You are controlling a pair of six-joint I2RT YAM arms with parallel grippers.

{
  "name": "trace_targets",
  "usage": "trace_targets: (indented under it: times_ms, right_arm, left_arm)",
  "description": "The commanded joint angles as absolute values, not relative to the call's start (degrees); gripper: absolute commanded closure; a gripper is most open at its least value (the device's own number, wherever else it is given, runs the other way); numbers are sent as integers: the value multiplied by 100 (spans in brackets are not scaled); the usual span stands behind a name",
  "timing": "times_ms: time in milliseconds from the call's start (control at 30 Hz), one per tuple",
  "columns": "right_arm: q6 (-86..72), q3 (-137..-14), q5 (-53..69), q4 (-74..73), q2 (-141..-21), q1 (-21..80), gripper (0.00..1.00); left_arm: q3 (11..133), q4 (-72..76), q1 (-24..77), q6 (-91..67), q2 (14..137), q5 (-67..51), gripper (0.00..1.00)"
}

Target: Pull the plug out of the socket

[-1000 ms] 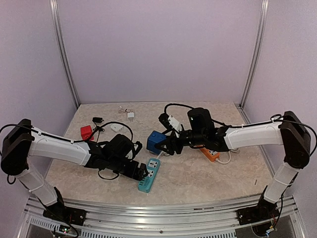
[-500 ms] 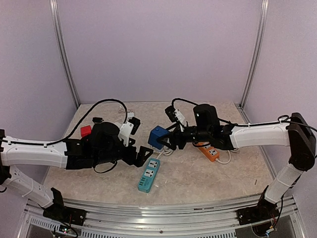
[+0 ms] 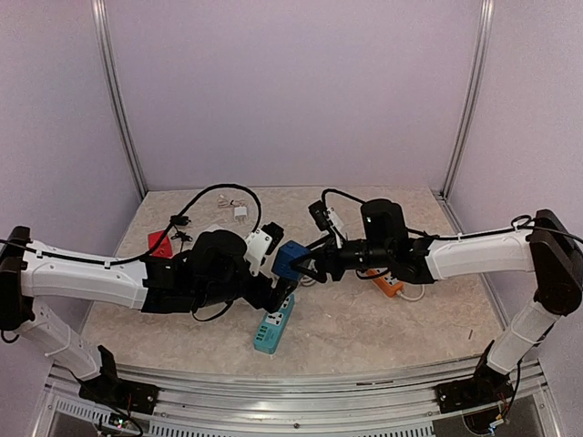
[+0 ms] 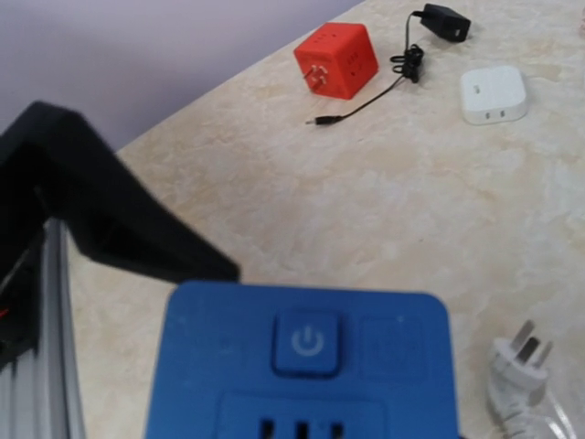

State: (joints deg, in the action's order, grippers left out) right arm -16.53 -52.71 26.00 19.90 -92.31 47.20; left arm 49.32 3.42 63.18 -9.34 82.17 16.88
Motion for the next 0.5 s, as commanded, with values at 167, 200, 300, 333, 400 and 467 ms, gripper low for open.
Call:
trace_targets:
  times_ms: [167, 200, 300, 333, 400, 467]
  right_arm:
    - [-2081, -5002, 2831, 2666, -8886, 4967, 89]
    - [-2136, -4986, 2852, 2719, -8890, 4987, 90]
    - [-2230, -4992, 2773, 2691, -8916, 5045, 90]
    - [-2259, -4982, 2743, 2682, -8921, 5054, 89]
    - [-2325, -4967, 2702, 2685, -8929, 5071, 89]
    - [-2373, -4955, 2697, 2694, -8959, 5066, 89]
  left_arm:
    - [5335, 181, 6312, -861, 8678, 1863, 8]
    - [5366, 171, 6311, -861, 8700, 1873, 9]
    - [5412, 167, 6300, -868, 8761, 1923, 14]
    - [5416, 174, 6294, -882, 8762, 1939, 17]
    - [5402, 200, 6290, -895, 8730, 1979, 21]
    - [5368, 234, 6285, -899, 8683, 2007, 26]
